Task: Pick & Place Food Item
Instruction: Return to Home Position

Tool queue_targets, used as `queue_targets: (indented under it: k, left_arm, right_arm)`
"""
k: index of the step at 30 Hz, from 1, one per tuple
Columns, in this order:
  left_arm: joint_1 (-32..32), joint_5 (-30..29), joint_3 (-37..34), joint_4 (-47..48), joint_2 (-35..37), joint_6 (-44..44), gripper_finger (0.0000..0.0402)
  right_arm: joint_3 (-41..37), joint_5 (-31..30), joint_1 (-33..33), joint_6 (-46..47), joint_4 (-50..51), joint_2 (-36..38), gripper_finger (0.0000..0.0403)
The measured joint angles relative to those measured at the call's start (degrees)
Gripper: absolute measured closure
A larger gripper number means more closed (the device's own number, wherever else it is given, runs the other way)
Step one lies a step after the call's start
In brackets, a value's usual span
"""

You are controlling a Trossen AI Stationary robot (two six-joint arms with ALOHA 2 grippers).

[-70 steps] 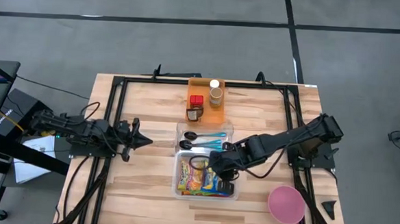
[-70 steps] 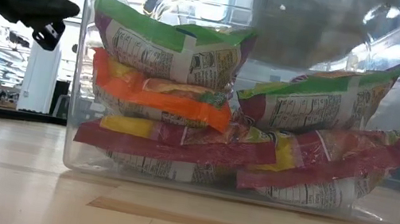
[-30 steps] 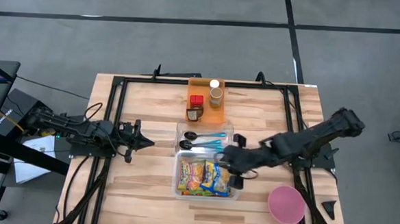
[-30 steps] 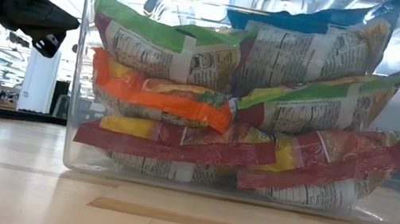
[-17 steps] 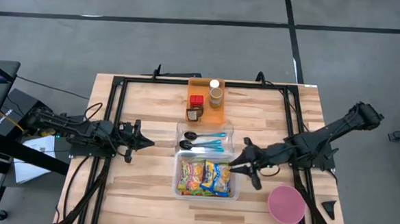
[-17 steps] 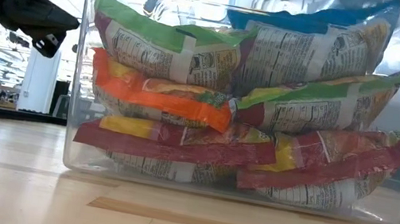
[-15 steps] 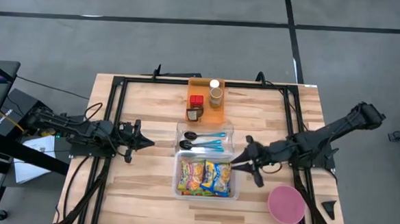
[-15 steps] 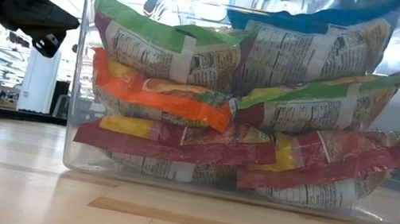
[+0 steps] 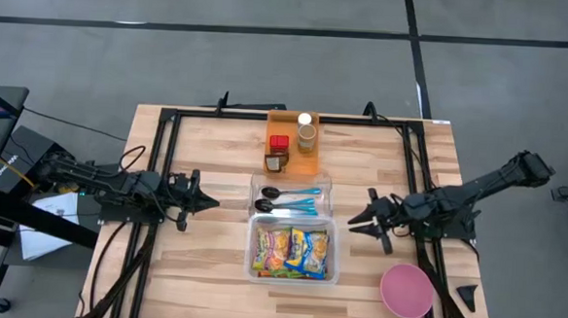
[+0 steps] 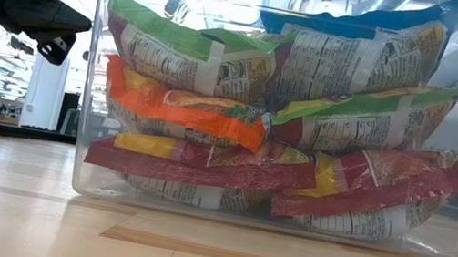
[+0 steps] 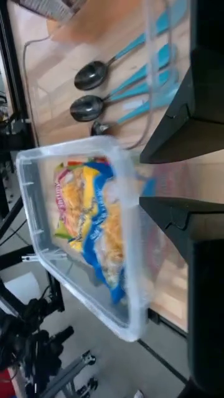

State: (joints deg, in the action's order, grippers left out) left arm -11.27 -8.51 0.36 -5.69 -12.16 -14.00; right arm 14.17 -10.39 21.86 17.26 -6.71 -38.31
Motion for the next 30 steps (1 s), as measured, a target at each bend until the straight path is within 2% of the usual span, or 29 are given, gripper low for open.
queue_targets:
  k: [7,16,22,26,30]
  left_arm:
    - [0.00,0.00,0.00,-0.42,0.00,0.00,0.0400]
    - [0.00,0.00,0.00,-0.39,0.00,0.02,0.0400]
    - [0.00,0.02,0.00,-0.37,0.00,0.02,0.0400]
    - [0.00,0.00,0.00,-0.39,0.00,0.02,0.0400]
    - [0.00,0.02,0.00,-0.39,0.00,0.01,0.0400]
  right_arm:
    - [-6.48,4.48,-2.88,-1.22,0.26,8.58,0.0310]
    - [-13.40,5.02,-6.33,-2.88,0.24,19.98,0.0310]
    - [-13.70,5.04,-7.72,-6.30,4.89,27.47,0.0310]
    - [-13.72,4.78,-9.44,-10.21,4.78,30.34,0.0310]
    - [-13.72,4.76,-10.91,-9.34,4.94,31.00,0.0310]
